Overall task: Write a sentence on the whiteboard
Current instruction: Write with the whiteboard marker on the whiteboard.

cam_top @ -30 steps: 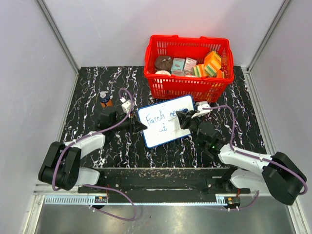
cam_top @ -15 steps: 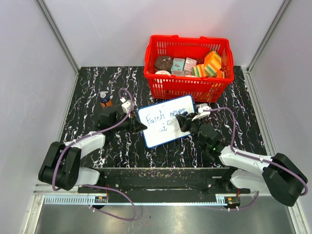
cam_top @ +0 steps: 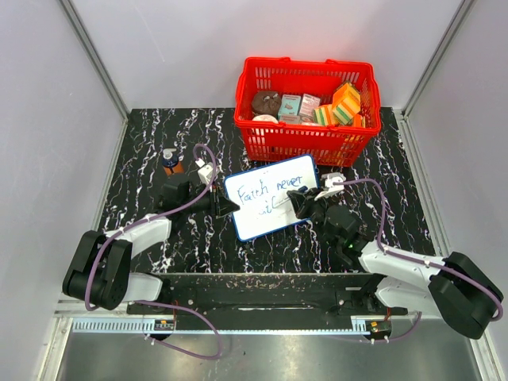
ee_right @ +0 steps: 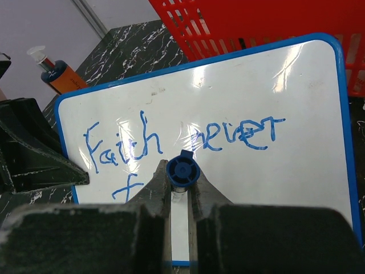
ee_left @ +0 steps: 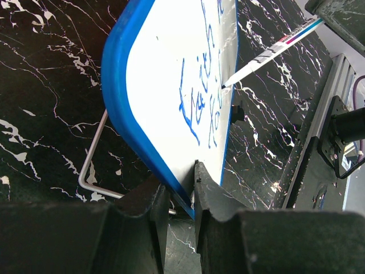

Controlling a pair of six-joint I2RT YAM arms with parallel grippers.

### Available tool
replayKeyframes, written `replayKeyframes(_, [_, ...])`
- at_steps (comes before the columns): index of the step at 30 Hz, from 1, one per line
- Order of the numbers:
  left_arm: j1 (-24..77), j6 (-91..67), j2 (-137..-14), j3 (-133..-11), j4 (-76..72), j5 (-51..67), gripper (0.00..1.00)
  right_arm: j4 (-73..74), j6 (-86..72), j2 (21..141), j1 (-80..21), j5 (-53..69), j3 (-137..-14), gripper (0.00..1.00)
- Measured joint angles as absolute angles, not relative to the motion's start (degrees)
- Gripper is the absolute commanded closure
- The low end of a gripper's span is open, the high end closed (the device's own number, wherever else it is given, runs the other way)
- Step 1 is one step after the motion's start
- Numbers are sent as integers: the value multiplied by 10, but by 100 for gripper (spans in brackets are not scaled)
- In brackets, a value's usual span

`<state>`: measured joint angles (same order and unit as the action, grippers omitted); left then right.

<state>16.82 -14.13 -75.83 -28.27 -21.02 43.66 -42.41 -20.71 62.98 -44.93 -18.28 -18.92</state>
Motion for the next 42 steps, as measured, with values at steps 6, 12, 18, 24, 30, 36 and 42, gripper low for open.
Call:
replayKeyframes(6, [168,-141,-758,-283,-210,437,100,-422,-211,624,-449,-178,-180,100])
replayKeyframes(12, [168,-141,-758,-283,-210,437,100,-419,-213,618,-449,-175,-174,100])
replayKeyframes(18, [168,-141,-758,-283,-210,437,100,-403,-212,608,-449,-176,-172,100])
replayKeyframes(24, [168,-141,-758,-283,-210,437,100,-396,-210,603,-449,-189,-172,100])
replayKeyframes(30, [168,-141,-758,-283,-210,437,100,-395,-206,602,-449,-190,-172,100])
replayKeyframes(36, [168,-141,-758,-283,-210,437,100,-375,-198,541,-449,-188,-172,100])
replayKeyframes(42, [168,-141,-758,-283,-210,437,100,-364,-183,508,-449,-195,-177,100])
